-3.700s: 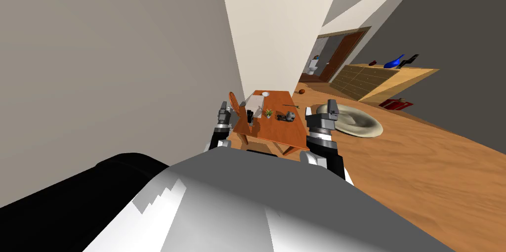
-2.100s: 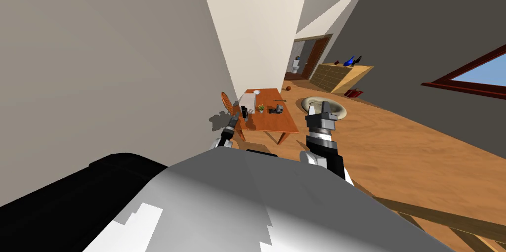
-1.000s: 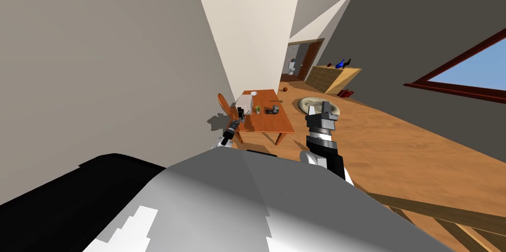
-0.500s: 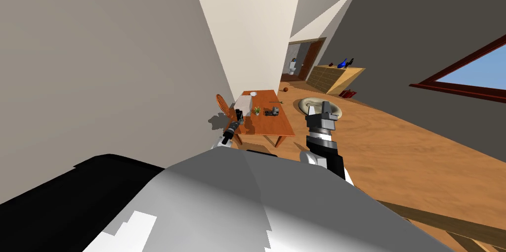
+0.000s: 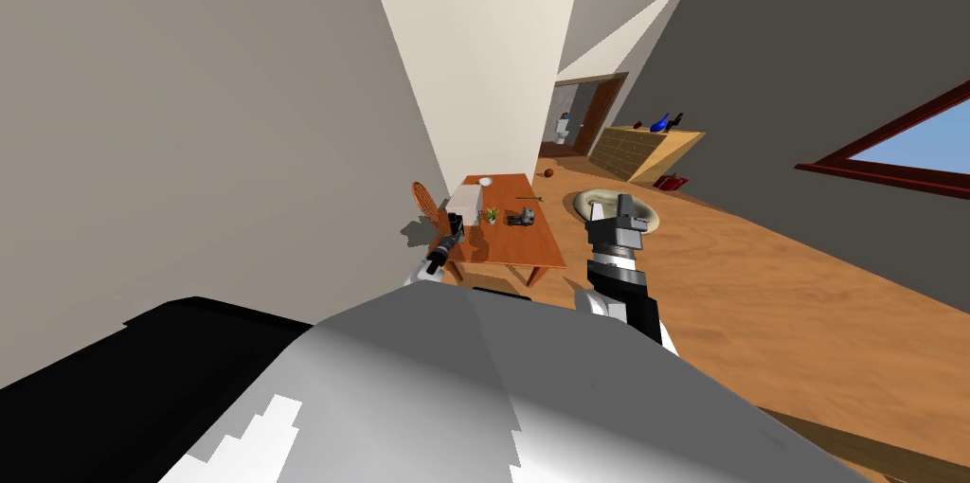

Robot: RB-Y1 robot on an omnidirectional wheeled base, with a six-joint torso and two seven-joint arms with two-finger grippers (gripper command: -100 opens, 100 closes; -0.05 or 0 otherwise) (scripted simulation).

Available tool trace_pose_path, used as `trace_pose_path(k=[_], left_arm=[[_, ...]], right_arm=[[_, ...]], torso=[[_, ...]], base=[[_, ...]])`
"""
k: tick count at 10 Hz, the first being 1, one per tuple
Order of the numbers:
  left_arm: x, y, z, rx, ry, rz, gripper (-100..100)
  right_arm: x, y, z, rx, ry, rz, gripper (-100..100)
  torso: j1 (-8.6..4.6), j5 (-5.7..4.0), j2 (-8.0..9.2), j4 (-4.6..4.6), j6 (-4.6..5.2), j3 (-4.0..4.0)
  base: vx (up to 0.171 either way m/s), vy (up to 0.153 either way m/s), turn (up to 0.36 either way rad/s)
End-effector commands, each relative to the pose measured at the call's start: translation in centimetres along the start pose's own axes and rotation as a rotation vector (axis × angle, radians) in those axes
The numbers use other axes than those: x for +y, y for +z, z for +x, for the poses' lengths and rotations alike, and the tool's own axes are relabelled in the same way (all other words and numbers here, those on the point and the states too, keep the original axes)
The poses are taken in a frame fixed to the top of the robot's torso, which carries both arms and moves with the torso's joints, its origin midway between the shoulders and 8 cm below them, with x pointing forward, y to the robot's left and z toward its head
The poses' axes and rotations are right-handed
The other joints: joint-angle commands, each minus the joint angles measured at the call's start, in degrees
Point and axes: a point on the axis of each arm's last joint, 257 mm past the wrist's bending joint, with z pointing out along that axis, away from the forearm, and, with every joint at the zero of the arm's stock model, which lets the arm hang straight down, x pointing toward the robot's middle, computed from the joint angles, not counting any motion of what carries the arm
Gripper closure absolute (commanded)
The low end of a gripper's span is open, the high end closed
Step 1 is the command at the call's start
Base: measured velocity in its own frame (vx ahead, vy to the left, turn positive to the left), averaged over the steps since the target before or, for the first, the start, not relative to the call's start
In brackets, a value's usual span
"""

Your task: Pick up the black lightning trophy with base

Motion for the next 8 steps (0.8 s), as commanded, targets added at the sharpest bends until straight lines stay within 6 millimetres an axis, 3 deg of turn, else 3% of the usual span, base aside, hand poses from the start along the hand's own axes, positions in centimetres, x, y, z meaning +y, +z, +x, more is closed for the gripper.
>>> trace_pose_path(k=[1, 4, 5, 6, 8], left_arm=[[1.0, 0.2, 0.6, 0.02, 0.038, -0.017, -100], [1.6, 0.4, 0.9, 0.031, 0.063, -0.026, -100], [1.7, 0.4, 0.9, 0.032, 0.065, -0.026, 0], [3.8, -0.1, 1.2, 0.039, 0.056, -0.023, -100], [4.2, -0.5, 2.6, 0.057, 0.051, -0.019, -100]], right_arm=[[0.0, 0.0, 0.0, 0.0, 0.0, 0.0, 0], [0.0, 0.0, 0.0, 0.0, 0.0, 0.0, 0], [0.0, 0.0, 0.0, 0.0, 0.0, 0.0, 0], [0.0, 0.0, 0.0, 0.0, 0.0, 0.0, 0], [0.0, 0.0, 0.0, 0.0, 0.0, 0.0, 0]], torso=[[0.0, 0.0, 0.0, 0.0, 0.0, 0.0], [0.03, 0.01, 0.11, 0.02, 0.0, 0.06], [0.08, 0.01, 0.23, 0.04, 0.0, 0.12], [0.11, 0.02, 0.31, 0.06, 0.0, 0.17], [-0.16, -0.03, 0.2, 0.04, 0.0, 0.11]], base=[[0.094, -0.027, 0.014], [0.053, -0.021, -0.003], [0.005, -0.002, 0.001], [0.042, -0.079, -0.144], [0.038, -0.071, -0.04]])
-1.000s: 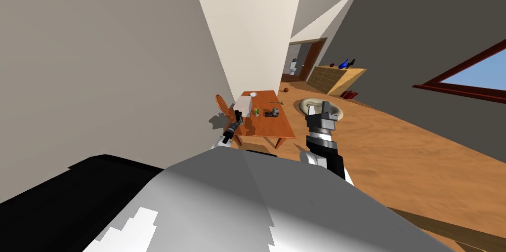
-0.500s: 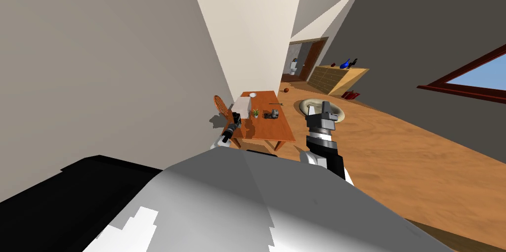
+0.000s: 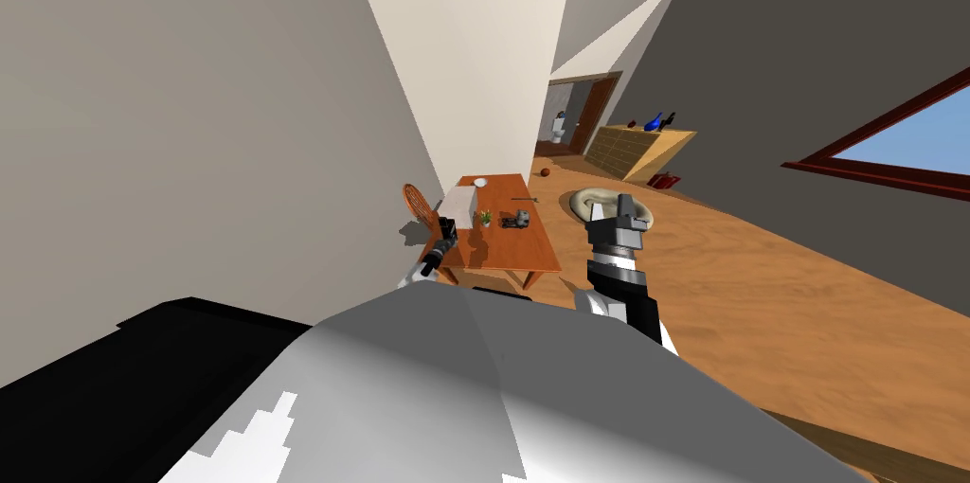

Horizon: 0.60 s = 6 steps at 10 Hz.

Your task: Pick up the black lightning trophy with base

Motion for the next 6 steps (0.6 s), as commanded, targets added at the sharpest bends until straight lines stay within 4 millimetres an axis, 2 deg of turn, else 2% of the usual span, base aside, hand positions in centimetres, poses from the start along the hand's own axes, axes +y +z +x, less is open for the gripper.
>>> trace_pose_path(k=[1, 3, 4, 6], left_arm=[[2.2, -0.5, 0.1, 0.001, -0.008, -0.002, -100], [2.9, -1.1, 2.0, 0.026, -0.017, 0.001, -100], [5.1, -1.6, 1.1, 0.014, -0.022, -0.006, -100], [5.4, -2.1, 2.2, 0.025, -0.029, 0.003, -100]], right_arm=[[0.0, 0.0, 0.0, 0.0, 0.0, 0.0, 0], [0.0, 0.0, 0.0, 0.0, 0.0, 0.0, 0], [0.0, 0.0, 0.0, 0.0, 0.0, 0.0, 0], [0.0, 0.0, 0.0, 0.0, 0.0, 0.0, 0]], torso=[[0.0, 0.0, 0.0, 0.0, 0.0, 0.0], [-0.14, -0.01, -0.03, -0.01, 0.02, -0.02], [-0.02, 0.08, -0.02, -0.06, 0.05, -0.04], [-0.15, 0.13, -0.09, -0.09, 0.15, -0.09]], base=[[0.026, -0.1, -0.138], [0.039, -0.073, -0.033], [0.046, -0.084, -0.155], [0.028, -0.064, -0.035]])
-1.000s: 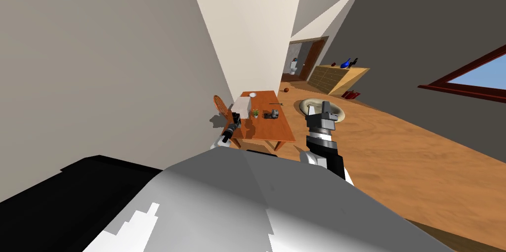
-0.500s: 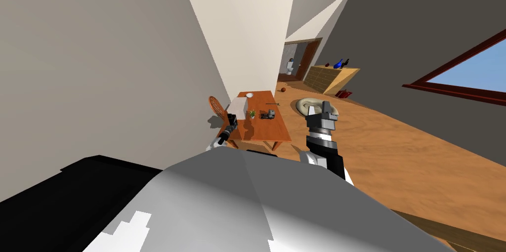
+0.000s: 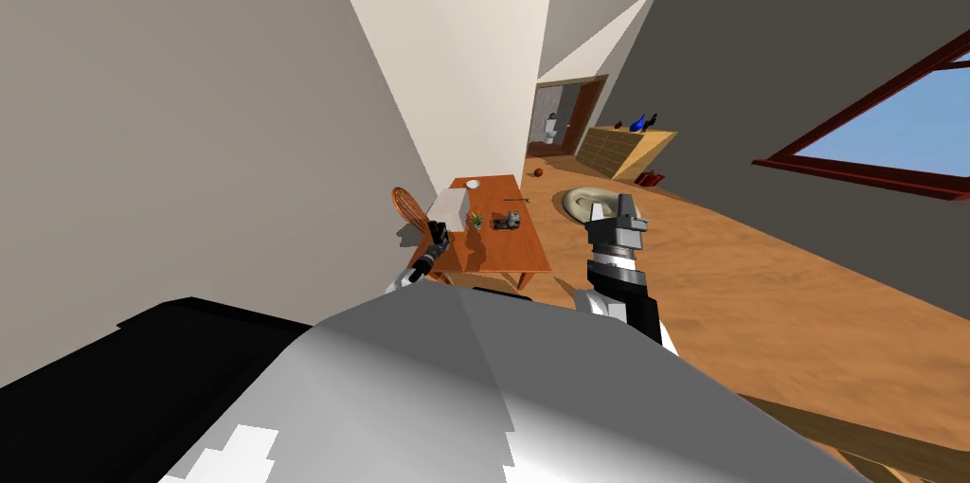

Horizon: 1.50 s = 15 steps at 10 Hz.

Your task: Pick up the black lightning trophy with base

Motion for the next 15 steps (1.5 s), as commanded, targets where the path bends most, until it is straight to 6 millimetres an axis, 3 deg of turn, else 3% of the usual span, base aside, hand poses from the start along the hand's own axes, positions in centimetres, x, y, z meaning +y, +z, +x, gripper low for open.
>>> trace_pose_path(k=[1, 2, 5, 6, 8, 9, 14, 15], left_arm=[[0.5, -0.5, 1.3, 0.017, -0.005, -0.002, -100], [2.7, -1.1, 0.0, -0.002, -0.01, -0.01, -100], [3.7, -2.0, 1.8, 0.023, -0.019, -0.017, -100], [6.2, -2.9, 0.7, 0.006, -0.025, -0.03, -100], [6.6, -3.4, 1.4, 0.011, -0.03, -0.027, -100], [9.1, -4.4, -0.1, -0.01, -0.031, -0.045, -100], [10.4, -5.6, 1.6, 0.014, -0.042, -0.063, -100], [13.0, -6.7, -0.3, -0.015, -0.041, -0.084, -100]], right_arm=[[0.0, 0.0, 0.0, 0.0, 0.0, 0.0, 0], [0.0, 0.0, 0.0, 0.0, 0.0, 0.0, 0], [0.0, 0.0, 0.0, 0.0, 0.0, 0.0, 0], [0.0, 0.0, 0.0, 0.0, 0.0, 0.0, 0], [0.0, 0.0, 0.0, 0.0, 0.0, 0.0, 0], [0.0, 0.0, 0.0, 0.0, 0.0, 0.0, 0], [0.0, 0.0, 0.0, 0.0, 0.0, 0.0, 0], [0.0, 0.0, 0.0, 0.0, 0.0, 0.0, 0]], torso=[[0.0, 0.0, 0.0, 0.0, 0.0, 0.0], [0.11, 0.02, 0.03, 0.01, 0.0, 0.02], [-0.04, 0.01, -0.06, -0.01, 0.05, -0.03], [0.09, 0.04, 0.0, 0.0, 0.04, 0.0], [-0.14, -0.01, -0.15, -0.02, 0.06, -0.08], [-0.03, 0.02, -0.08, -0.01, 0.04, -0.05], [0.15, 0.06, 0.07, 0.02, 0.04, 0.04], [0.17, 0.06, 0.08, 0.03, 0.05, 0.05]], base=[[0.009, -0.01, 0.005], [0.04, -0.078, -0.179], [0.027, -0.047, -0.012], [0.045, -0.079, -0.189], [0.045, -0.06, -0.019], [0.037, -0.085, -0.156], [0.014, -0.025, -0.011], [0.044, -0.081, -0.17]])
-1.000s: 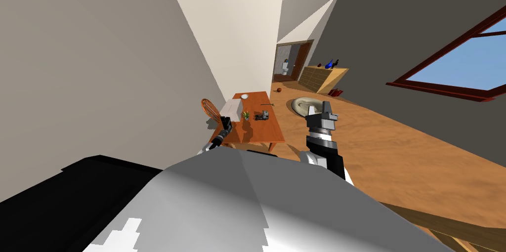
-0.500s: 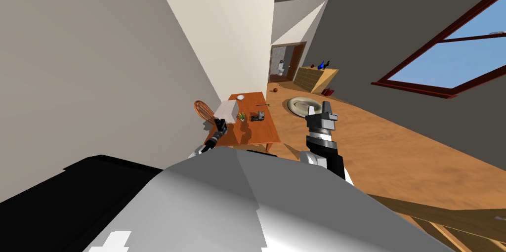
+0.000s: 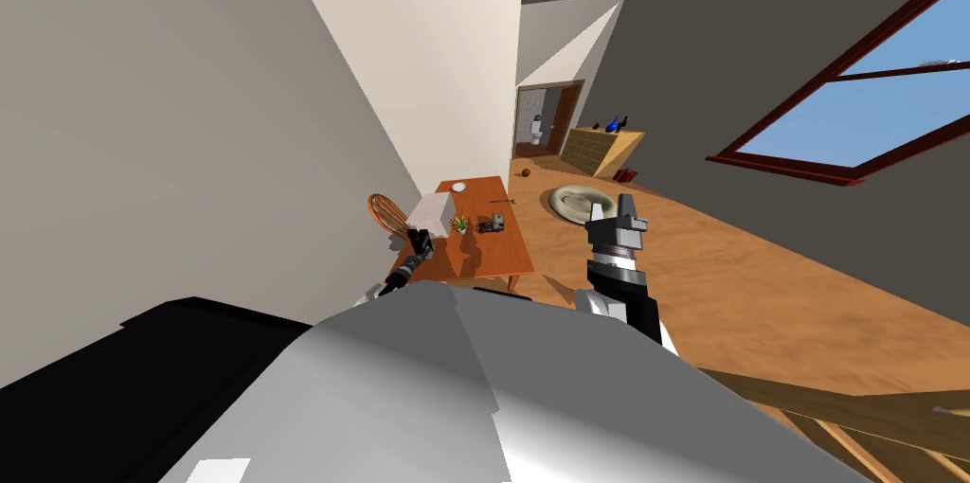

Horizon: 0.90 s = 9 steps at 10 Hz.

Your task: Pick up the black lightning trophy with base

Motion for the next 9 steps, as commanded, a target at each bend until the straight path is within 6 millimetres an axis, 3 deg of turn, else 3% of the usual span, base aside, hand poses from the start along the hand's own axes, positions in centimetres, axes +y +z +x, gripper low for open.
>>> trace_pose_path(k=[1, 3, 4, 5, 6, 8, 9], left_arm=[[1.5, -0.9, -0.5, -0.013, -0.004, -0.009, -100], [2.0, -1.4, 0.0, -0.005, -0.006, -0.015, -100], [4.6, -2.5, -2.0, -0.037, -0.003, -0.038, -100], [5.6, -3.5, -1.3, -0.027, -0.007, -0.05, -100], [8.6, -5.4, -2.6, -0.045, -0.002, -0.088, -100], [8.8, -5.8, -3.1, -0.058, -0.002, -0.085, -100], [11.2, -6.9, -5.9, -0.096, 0.013, -0.115, -100]], right_arm=[[0.0, 0.0, 0.0, 0.0, 0.0, 0.0, 0], [0.0, 0.0, 0.0, 0.0, 0.0, 0.0, 0], [0.0, 0.0, 0.0, 0.0, 0.0, 0.0, 0], [0.0, 0.0, 0.0, 0.0, 0.0, 0.0, 0], [0.0, 0.0, 0.0, 0.0, 0.0, 0.0, 0], [0.0, 0.0, 0.0, 0.0, 0.0, 0.0, 0], [0.0, 0.0, 0.0, 0.0, 0.0, 0.0, 0]], torso=[[0.0, 0.0, 0.0, 0.0, 0.0, 0.0], [0.03, 0.0, 0.0, -0.02, -0.04, -0.01], [0.18, 0.03, 0.06, 0.0, -0.04, 0.02], [0.05, 0.01, -0.02, -0.01, -0.01, -0.02], [-0.03, -0.01, -0.08, -0.03, -0.04, -0.06], [0.08, -0.06, 0.13, 0.01, -0.14, 0.06], [0.14, -0.02, 0.18, 0.02, -0.12, 0.09]], base=[[0.058, -0.097, -0.074], [0.02, -0.026, 0.016], [0.043, -0.061, -0.138], [0.068, -0.079, -0.085], [0.068, -0.099, -0.125], [-0.003, -0.03, 0.006], [0.0, -0.033, -0.06]])
